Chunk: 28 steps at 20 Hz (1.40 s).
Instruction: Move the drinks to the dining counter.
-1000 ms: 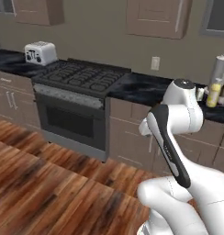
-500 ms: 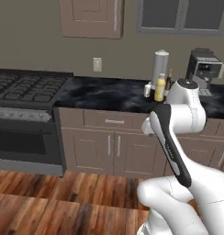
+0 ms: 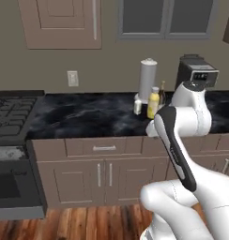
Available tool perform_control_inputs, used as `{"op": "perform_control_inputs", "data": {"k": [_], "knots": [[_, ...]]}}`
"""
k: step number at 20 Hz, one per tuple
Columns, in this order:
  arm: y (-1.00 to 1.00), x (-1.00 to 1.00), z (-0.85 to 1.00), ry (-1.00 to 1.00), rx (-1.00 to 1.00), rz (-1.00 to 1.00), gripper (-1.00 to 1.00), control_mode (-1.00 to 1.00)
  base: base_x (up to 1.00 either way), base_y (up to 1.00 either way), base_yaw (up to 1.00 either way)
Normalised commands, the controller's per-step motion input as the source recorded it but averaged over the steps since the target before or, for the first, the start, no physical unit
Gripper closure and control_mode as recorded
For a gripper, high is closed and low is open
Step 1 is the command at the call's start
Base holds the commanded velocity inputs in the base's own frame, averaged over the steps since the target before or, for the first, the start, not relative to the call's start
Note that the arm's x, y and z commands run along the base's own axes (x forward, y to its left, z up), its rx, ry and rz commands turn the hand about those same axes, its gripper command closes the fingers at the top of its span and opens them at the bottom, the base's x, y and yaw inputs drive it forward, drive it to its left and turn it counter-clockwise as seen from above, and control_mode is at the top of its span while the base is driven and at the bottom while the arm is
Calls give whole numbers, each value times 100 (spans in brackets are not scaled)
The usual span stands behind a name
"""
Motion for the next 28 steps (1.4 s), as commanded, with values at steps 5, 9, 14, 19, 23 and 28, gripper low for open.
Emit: {"op": "perform_control_inputs", "data": {"k": [5,9,14,19,23,28], "knots": [[0,0,0,0,0,0,-100,100,100,11,-23],[0,0,0,0,0,0,-100,100,100,1,-22],[0,0,0,0,0,0,-100,100,94,7,-23],[0,0,0,0,0,0,-100,100,90,20,-20],[0,0,0,0,0,0,-100,100,80,8,-26],[0,0,0,0,0,0,-100,100,65,0,-32]]}}
